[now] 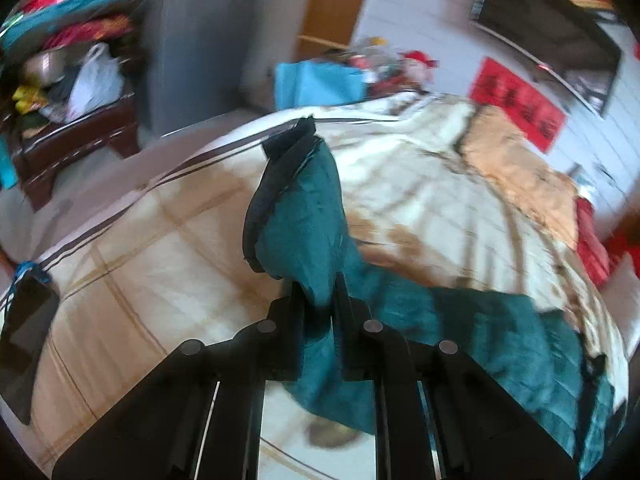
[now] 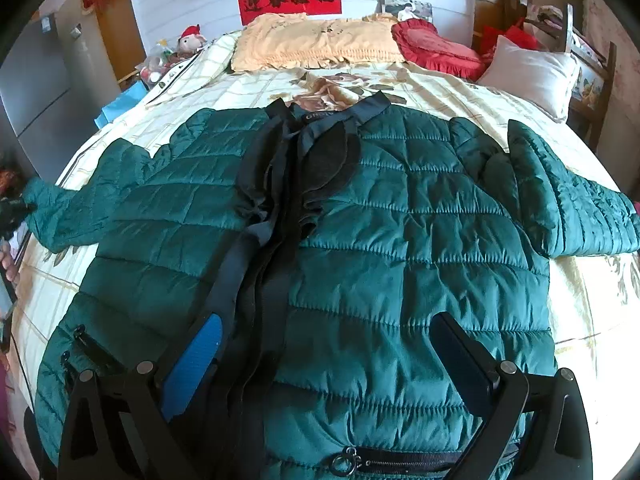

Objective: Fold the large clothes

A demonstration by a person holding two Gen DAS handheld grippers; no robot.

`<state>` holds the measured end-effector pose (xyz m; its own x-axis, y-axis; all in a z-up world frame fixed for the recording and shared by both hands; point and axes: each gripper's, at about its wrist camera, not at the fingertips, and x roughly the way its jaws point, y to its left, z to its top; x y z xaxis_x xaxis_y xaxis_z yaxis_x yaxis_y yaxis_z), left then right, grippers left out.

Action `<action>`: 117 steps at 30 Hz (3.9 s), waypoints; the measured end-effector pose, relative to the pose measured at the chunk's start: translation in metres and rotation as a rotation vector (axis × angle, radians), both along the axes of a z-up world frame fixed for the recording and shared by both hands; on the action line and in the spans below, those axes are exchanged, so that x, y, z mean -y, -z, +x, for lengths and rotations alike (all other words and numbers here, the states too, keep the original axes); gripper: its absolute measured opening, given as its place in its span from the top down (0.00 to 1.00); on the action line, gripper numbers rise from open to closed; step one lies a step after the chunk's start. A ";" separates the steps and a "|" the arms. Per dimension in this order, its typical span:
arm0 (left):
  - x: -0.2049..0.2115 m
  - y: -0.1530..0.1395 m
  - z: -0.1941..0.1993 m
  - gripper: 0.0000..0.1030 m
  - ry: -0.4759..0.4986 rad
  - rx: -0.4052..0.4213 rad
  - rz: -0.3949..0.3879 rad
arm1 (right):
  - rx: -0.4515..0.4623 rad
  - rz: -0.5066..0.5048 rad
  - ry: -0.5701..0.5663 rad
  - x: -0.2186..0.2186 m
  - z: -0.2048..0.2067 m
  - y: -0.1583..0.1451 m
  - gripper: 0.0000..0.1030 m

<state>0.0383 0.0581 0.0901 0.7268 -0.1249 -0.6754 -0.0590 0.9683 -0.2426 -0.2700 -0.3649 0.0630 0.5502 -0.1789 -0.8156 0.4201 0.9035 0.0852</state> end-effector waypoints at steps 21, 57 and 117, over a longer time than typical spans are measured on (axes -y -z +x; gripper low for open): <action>0.190 -0.047 -0.101 0.90 0.417 0.031 0.050 | 0.049 0.038 0.036 0.016 -0.029 -0.010 0.00; 0.368 0.017 -0.187 0.90 0.761 -0.128 0.097 | 0.029 0.070 0.109 0.060 -0.057 0.006 0.00; 0.200 0.015 -0.088 0.36 0.380 -0.189 0.046 | 0.193 -0.013 0.010 0.087 0.050 -0.037 0.83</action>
<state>-0.0495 -0.1414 0.0748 0.4974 -0.3266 -0.8037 0.2650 0.9394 -0.2177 -0.2201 -0.4516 0.1004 0.6942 -0.1949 -0.6929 0.4058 0.9011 0.1531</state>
